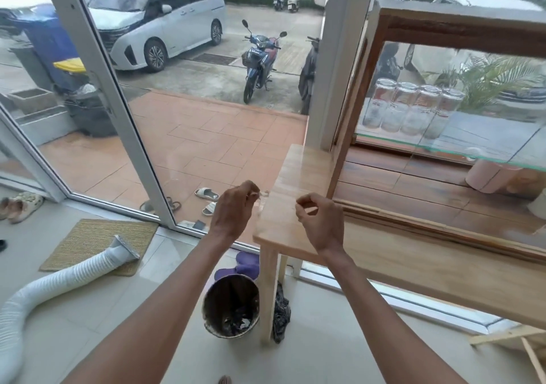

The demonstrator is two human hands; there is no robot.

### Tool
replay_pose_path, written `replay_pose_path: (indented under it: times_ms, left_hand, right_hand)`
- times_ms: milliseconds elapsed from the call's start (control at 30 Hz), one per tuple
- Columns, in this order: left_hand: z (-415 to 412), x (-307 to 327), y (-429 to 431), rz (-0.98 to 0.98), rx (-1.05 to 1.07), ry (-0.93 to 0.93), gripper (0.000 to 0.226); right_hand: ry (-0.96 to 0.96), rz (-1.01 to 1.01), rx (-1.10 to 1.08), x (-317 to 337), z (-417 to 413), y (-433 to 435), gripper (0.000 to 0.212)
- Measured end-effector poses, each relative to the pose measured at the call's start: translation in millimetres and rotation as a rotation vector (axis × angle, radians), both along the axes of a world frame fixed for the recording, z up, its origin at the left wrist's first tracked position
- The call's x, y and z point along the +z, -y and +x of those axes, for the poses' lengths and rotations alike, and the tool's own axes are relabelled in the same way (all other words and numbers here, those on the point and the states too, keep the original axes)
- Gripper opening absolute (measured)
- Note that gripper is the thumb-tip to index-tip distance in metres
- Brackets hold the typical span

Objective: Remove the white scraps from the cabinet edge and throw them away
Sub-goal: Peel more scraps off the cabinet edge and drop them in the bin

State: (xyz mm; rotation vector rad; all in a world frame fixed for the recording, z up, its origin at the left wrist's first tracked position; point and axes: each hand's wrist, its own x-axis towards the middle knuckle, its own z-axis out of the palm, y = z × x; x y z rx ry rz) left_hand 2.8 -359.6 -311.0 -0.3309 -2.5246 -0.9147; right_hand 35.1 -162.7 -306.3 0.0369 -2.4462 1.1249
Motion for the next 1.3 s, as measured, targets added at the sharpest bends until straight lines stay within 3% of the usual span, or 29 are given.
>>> replay_pose_path:
  times_ms: [167, 633, 1300]
  left_hand:
    - [-18.1, -3.9, 53.7, 0.161, 0.113, 0.090, 0.011]
    - [-79.6, -69.1, 189.6, 0.148, 0.349, 0.428, 0.007]
    - [-97.9, -183.3, 216.8, 0.325, 0.334, 0.866, 0.004]
  right_hand:
    - [0.059, 0.032, 0.055, -4.4, -22.1, 61.0, 0.005]
    - [0.221, 0.084, 0.056, -53.1, -86.5, 197.6, 0.009]
    - [0.821, 0.261, -0.166, -191.7, -102.4, 218.9, 0.011]
